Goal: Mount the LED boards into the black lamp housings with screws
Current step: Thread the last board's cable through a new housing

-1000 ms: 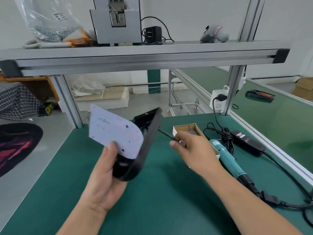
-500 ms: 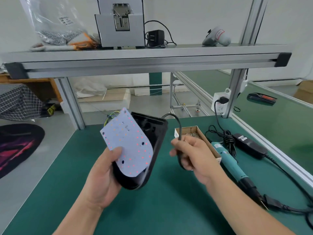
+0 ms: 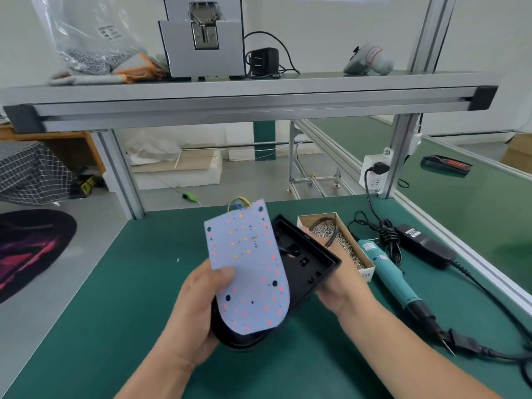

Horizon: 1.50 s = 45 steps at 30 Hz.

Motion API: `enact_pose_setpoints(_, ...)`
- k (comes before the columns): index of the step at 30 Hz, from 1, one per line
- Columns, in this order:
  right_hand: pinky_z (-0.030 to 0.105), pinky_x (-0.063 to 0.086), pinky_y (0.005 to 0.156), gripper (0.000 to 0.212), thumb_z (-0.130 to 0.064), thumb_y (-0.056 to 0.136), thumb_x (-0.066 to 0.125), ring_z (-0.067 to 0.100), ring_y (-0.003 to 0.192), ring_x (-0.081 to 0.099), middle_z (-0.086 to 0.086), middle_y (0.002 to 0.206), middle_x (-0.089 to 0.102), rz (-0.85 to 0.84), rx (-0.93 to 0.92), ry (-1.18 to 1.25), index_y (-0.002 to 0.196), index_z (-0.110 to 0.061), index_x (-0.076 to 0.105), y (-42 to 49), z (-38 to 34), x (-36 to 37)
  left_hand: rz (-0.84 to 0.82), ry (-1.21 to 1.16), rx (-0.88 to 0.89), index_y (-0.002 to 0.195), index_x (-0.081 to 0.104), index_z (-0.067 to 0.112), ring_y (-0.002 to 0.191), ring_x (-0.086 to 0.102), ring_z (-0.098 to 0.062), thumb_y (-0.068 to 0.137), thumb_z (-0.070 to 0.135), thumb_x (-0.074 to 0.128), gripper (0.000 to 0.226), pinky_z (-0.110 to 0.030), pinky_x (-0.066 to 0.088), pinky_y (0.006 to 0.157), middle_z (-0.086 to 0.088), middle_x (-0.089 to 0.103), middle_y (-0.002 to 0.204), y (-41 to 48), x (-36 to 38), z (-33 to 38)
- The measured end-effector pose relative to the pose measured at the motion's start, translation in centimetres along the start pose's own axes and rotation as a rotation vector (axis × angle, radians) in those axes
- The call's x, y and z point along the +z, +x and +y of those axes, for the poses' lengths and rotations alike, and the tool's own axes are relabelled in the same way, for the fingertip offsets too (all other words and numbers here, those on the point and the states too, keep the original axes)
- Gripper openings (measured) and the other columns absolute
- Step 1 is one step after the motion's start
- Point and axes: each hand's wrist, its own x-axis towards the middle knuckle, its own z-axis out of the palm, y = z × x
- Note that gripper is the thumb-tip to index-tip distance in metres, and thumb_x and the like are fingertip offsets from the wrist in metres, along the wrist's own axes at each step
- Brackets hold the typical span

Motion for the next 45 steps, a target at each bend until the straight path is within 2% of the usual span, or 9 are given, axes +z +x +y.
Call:
enact_pose_setpoints(4,0.023,0.027,0.043,0.042,-0.051,0.107,0.055,0.016,0.046,0.042,0.004,0.061,0.055,0.004,0.037,-0.116,0.108,-0.01,0.066,0.7,0.2,0.1,0.097,-0.07,0.031,0.109,0.083,0.022,0.091,0.079,-0.031,0.082,0.029,0.061,0.036,-0.042,0.063,0.068,-0.014,0.08,0.112,0.2,-0.3,0.4)
enact_pose_setpoints(13,0.026,0.048,0.042,0.036,-0.031,0.113,0.047,0.017,0.05,0.056,0.017,0.078,0.059,-0.016,0.126,-0.129,0.102,-0.003,0.068,0.3,1.3,1.7,0.117,-0.093,0.092,0.118,0.08,0.021,0.094,0.079,-0.031,0.083,0.027,0.061,0.04,-0.043,0.064,0.072,-0.011,0.08,0.113,0.6,-1.7,0.8)
enact_pose_setpoints(17,0.043,0.066,0.086,0.056,-0.056,0.105,0.054,0.039,0.098,0.077,0.028,0.119,0.074,-0.15,0.168,-0.058,0.136,-0.01,0.063,0.7,0.1,0.7,0.185,-0.029,0.158,0.116,0.079,0.014,0.102,0.076,-0.032,0.081,0.021,0.068,0.037,-0.043,0.064,0.083,-0.016,0.078,0.119,1.1,-1.5,0.1)
enact_pose_setpoints(21,0.033,0.062,0.054,0.05,-0.034,0.105,0.066,0.039,0.08,0.079,0.03,0.111,0.075,-0.265,0.215,-0.239,0.145,-0.016,0.04,0.3,-1.3,-1.4,0.394,0.179,0.288,0.098,0.08,0.022,0.091,0.073,-0.018,0.079,0.031,0.073,0.023,-0.032,0.06,0.081,-0.003,0.081,0.103,1.3,-2.0,-0.4)
enact_pose_setpoints(25,0.032,0.051,0.048,0.043,-0.027,0.109,0.054,0.018,0.054,0.065,0.001,0.086,0.079,-0.035,-0.132,-0.777,0.151,-0.02,0.049,-0.4,-2.2,-1.4,0.421,0.722,0.477,0.092,0.074,0.043,0.095,0.064,0.001,0.081,0.045,0.062,0.017,-0.011,0.047,0.078,0.014,0.065,0.11,0.6,-1.1,-0.3)
enact_pose_setpoints(27,0.035,0.058,0.078,0.036,-0.044,0.104,0.057,0.009,0.081,0.07,-0.011,0.098,0.075,0.161,-0.484,-0.81,0.136,-0.028,0.064,-1.4,-2.7,-0.7,0.328,1.02,0.583,0.088,0.072,0.031,0.098,0.061,-0.004,0.086,0.04,0.059,0.016,-0.016,0.048,0.077,0.019,0.055,0.115,0.4,-0.5,-0.7)
enact_pose_setpoints(31,0.021,0.046,0.102,0.056,-0.064,0.104,0.048,0.021,0.127,0.06,-0.012,0.129,0.064,0.056,-0.871,-0.745,0.141,-0.023,0.059,-4.4,-3.1,1.3,0.212,1.414,0.725,0.08,0.058,0.013,0.083,0.057,-0.024,0.089,0.033,0.058,0.022,-0.035,0.051,0.053,-0.002,0.055,0.117,-0.1,1.2,-1.5)
enact_pose_setpoints(38,0.027,0.057,0.081,0.005,-0.034,0.096,0.074,0.009,0.091,0.073,-0.017,0.094,0.076,0.067,-0.61,-0.79,0.099,-0.037,0.076,-3.3,-3.1,1.3,0.1,1.544,0.756,0.103,0.068,0.021,0.093,0.056,-0.027,0.095,0.027,0.065,0.012,-0.038,0.055,0.054,-0.002,0.052,0.118,-0.8,3.0,-2.0)
enact_pose_setpoints(45,0.023,0.051,0.079,0.019,-0.048,0.082,0.08,0.003,0.086,0.076,-0.015,0.094,0.08,-0.187,-0.199,-0.828,0.1,-0.048,0.076,-2.1,-5.1,-1.3,0.093,1.459,0.726,0.126,0.061,0.03,0.103,0.058,-0.026,0.09,0.022,0.078,0.041,-0.033,0.058,0.071,0.0,0.051,0.125,-0.6,2.7,-2.2)
